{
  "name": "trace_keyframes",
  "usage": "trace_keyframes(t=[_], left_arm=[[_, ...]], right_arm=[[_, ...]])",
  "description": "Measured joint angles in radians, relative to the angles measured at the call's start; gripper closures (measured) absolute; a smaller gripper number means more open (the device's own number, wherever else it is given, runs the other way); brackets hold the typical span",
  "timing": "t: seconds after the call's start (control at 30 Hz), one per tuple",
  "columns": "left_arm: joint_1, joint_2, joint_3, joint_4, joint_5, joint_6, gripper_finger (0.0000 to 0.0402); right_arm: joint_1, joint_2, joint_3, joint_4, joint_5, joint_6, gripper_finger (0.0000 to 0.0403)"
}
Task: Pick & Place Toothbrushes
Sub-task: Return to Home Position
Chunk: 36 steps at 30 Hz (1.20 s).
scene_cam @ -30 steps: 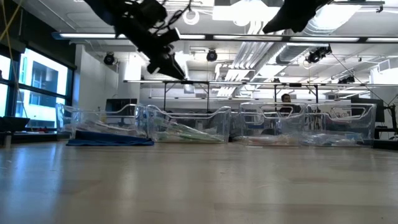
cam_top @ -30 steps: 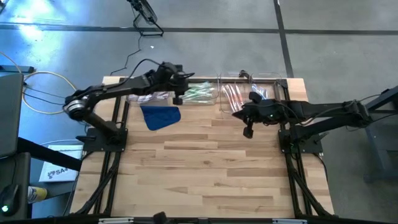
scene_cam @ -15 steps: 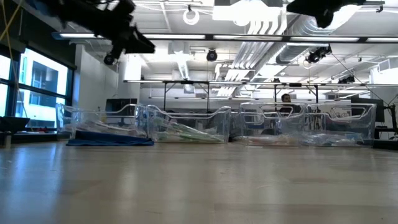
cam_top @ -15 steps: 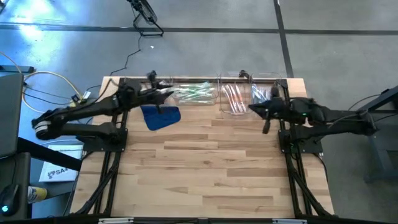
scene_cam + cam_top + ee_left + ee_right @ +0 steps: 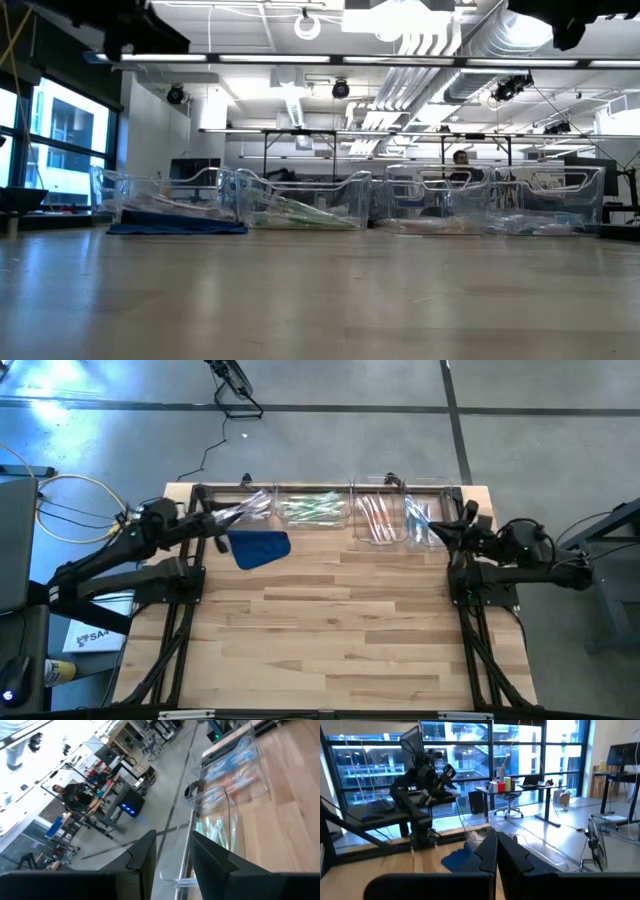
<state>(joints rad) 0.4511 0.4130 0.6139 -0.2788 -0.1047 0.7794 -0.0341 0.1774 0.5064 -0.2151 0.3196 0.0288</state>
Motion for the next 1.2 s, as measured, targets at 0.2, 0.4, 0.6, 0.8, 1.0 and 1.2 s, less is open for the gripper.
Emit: trace_keyframes(t=[0.2,0.4,0.6,0.8,1.0,1.2], left_arm=[[0.0,-0.115,0.0,-0.107,-0.06,-0.016,0.0288],[0.0,-0.204,0.0,-0.179,-0.072,-0.001,0.0288],[0.0,-0.317,-0.001,-0.244,-0.074,-0.005,0.0288],[0.0,-0.409,0.0,-0.314,-0.09,-0.033,0.0288],[0.0,-0.406,-0.001,-0.35,-0.141,-0.068,0.0288],[0.0,-0.406,-0.066,-0.293,-0.145,-0.141,0.0288]], right_arm=[[0.0,-0.058,0.0,-0.021,0.001,-0.003,0.04],[0.0,-0.076,0.0,-0.06,-0.001,-0.001,0.04],[0.0,-0.126,0.0,-0.1,0.0,0.011,0.04],[0.0,-0.169,0.0,-0.107,0.0,0.007,0.04],[0.0,-0.167,0.0,-0.13,0.0,0.015,0.04],[0.0,-0.17,0.0,-0.125,0.0,0.028,0.04]])
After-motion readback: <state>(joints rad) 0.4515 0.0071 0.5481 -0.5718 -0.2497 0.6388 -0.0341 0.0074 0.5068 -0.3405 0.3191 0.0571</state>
